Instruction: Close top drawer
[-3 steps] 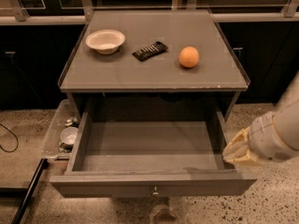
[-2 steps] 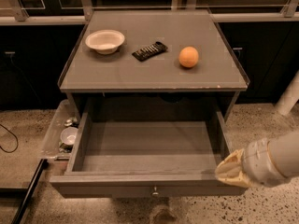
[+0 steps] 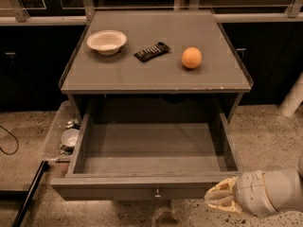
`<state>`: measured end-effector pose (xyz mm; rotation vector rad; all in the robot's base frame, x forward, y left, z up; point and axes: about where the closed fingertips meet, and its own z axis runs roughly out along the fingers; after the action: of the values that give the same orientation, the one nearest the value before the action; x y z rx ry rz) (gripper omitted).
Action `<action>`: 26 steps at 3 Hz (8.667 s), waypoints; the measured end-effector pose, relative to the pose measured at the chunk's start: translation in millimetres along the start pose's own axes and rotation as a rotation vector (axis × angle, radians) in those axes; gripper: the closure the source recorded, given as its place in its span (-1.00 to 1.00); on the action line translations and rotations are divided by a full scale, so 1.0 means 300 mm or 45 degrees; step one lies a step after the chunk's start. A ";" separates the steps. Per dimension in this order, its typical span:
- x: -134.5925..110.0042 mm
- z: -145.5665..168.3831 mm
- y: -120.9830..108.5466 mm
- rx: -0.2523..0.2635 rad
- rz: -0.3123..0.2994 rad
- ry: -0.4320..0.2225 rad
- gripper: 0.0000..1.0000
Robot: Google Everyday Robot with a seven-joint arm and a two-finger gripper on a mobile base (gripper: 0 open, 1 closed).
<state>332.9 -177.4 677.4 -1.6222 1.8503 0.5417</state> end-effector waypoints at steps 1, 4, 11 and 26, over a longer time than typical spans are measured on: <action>0.001 0.063 0.007 -0.021 -0.038 -0.075 1.00; 0.020 0.120 -0.025 -0.037 -0.056 -0.087 0.16; 0.061 0.089 -0.583 0.109 -0.097 -0.012 1.00; 0.048 0.001 -0.604 0.142 -0.094 0.119 1.00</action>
Offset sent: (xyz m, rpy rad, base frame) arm 0.0302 0.0224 -0.0488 0.0655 -0.0238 0.0783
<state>510.2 -217.7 683.6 -1.6583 1.8450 0.3305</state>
